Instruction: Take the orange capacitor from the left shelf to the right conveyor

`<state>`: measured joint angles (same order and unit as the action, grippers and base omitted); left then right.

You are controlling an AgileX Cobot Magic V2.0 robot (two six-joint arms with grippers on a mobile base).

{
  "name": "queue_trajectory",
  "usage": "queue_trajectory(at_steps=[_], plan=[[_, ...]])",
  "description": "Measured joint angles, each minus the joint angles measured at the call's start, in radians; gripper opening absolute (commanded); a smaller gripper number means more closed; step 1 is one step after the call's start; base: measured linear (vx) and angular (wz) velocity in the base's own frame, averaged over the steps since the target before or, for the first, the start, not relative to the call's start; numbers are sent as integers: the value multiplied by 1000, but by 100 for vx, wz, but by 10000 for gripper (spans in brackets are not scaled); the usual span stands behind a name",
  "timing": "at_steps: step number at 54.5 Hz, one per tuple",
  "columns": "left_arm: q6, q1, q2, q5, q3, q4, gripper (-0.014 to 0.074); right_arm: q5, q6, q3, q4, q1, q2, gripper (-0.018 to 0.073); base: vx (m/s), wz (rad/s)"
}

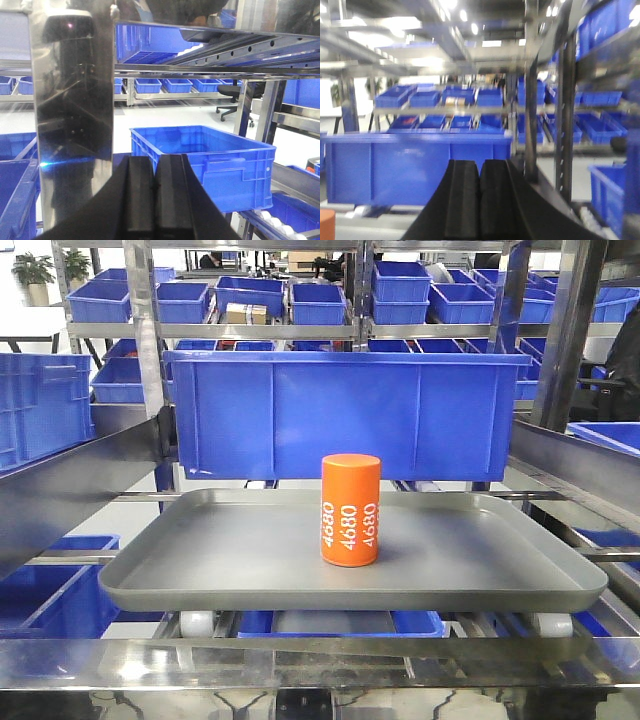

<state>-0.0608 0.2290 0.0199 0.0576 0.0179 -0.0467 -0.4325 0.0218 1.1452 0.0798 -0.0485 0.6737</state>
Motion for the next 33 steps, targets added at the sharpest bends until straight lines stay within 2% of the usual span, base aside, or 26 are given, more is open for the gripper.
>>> queue_trajectory(at_steps=[7,12,16,27,33], plan=[[0,0,0,0,0,0,-6,-4,0,1,22,0,5,49,0,0],[0,0,0,0,0,0,-6,-4,0,3,32,0,5,129,0,0],[0,0,0,0,0,0,-6,-4,1,3,43,0,5,223,0,0],[0,0,0,0,0,0,-6,-3,17,4,53,0,5,553,0,0],[0,0,0,0,0,0,-6,11,22,4,54,0,5,671,0,0]])
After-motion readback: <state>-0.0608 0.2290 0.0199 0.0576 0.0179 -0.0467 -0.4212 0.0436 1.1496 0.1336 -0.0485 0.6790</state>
